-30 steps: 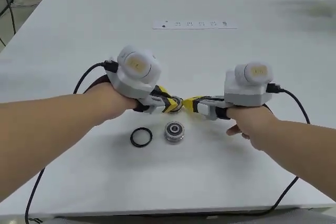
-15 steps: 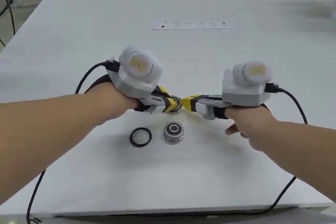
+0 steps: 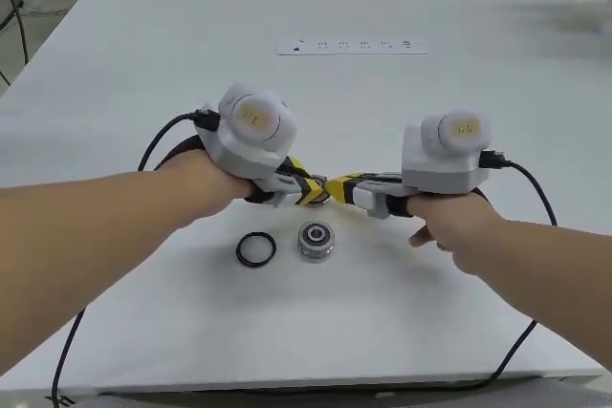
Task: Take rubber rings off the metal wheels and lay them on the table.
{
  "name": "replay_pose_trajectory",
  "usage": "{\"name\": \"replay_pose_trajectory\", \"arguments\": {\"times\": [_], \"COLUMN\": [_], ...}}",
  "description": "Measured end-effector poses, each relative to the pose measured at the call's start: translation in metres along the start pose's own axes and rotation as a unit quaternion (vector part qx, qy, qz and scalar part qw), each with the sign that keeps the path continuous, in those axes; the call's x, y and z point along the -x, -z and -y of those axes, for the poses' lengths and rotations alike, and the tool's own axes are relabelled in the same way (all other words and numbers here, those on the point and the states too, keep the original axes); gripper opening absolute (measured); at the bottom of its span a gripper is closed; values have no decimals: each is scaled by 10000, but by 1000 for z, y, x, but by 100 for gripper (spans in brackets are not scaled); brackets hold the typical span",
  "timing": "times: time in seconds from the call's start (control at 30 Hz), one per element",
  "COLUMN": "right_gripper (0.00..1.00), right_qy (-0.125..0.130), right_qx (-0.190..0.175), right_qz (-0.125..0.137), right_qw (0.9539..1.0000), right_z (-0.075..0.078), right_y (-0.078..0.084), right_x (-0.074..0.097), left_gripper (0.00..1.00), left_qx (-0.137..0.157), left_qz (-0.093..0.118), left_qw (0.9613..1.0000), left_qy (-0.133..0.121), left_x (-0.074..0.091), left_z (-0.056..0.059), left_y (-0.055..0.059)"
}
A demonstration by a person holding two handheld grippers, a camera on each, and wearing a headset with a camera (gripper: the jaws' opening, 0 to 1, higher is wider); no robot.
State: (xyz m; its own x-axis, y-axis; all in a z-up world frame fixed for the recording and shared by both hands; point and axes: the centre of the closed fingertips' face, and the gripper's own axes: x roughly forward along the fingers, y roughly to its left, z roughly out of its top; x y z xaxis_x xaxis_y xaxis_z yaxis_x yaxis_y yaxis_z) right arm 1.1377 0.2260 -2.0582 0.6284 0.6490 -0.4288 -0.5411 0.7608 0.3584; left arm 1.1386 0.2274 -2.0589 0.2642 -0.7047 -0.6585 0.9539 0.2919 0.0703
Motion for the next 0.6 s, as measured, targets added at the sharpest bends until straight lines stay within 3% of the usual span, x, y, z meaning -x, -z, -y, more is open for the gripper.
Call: {"name": "replay_pose_trajectory", "arguments": {"times": [0.6], "right_gripper": [0], "right_qy": [-135], "right_qx": [125], "right_qz": [47], "right_qw": [9998], "right_z": [-2], "right_y": [-2], "right_x": [0], "left_gripper": [7], "left_qx": [-9], "left_qz": [-1], "left_qw": [10000], "left_qy": [25], "left_x": [0], "left_z": [0], "left_y": [-1]}}
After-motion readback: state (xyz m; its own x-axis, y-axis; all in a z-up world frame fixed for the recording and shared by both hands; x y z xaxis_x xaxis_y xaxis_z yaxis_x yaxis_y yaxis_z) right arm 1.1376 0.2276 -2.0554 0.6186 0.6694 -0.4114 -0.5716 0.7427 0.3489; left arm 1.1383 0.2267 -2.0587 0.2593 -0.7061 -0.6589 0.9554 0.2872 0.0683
